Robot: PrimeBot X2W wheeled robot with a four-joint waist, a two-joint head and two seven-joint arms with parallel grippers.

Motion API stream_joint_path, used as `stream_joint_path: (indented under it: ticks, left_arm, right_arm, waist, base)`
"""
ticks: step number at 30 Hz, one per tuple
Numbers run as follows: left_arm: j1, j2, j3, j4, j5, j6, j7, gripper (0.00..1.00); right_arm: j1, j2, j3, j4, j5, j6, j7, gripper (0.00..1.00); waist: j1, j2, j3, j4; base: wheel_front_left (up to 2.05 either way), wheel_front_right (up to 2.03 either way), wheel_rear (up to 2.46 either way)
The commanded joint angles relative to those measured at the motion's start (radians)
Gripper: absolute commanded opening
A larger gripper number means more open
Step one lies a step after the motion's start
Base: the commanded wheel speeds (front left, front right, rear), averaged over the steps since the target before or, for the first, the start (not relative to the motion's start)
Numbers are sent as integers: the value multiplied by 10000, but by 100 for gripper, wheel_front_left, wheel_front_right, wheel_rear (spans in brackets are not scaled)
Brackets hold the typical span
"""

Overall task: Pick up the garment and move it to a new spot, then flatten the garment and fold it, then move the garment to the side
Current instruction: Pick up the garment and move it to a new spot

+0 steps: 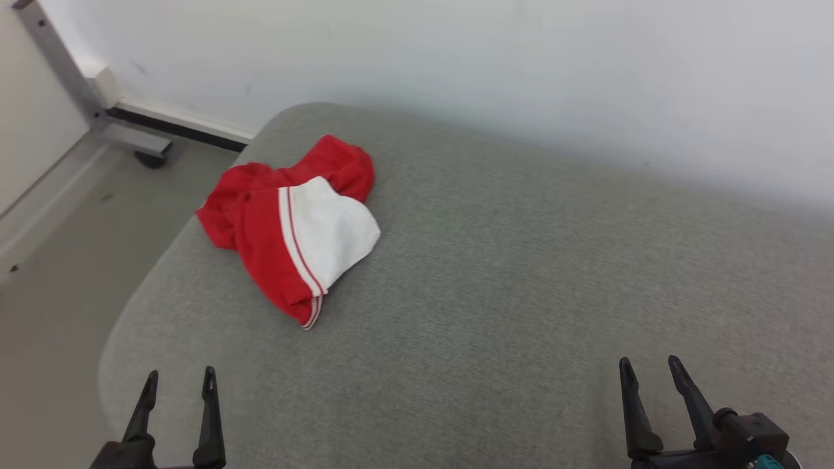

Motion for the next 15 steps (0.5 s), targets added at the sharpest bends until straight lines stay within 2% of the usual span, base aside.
stream_joint_path:
  ticks: [1, 6, 15]
  left_arm:
    - [125, 47, 82, -18, -49, 23, -32, 100]
    - [247, 24, 176, -131, -59, 117, -32, 100]
    - [328, 16, 368, -239, -158, 165, -32, 100]
  right_arm:
    - [76, 17, 27, -20, 6, -29, 15, 100]
    - [103, 0, 16, -71, -35, -29, 63, 100]
    - [60, -58, 83, -193, -88, -29, 147, 100]
  waist:
    - [0, 0, -18, 589]
    - [0, 0, 1, 807]
    - [0, 0, 165, 804]
  base:
    - [0, 0, 0]
    - [0, 0, 0]
    - [0, 0, 0]
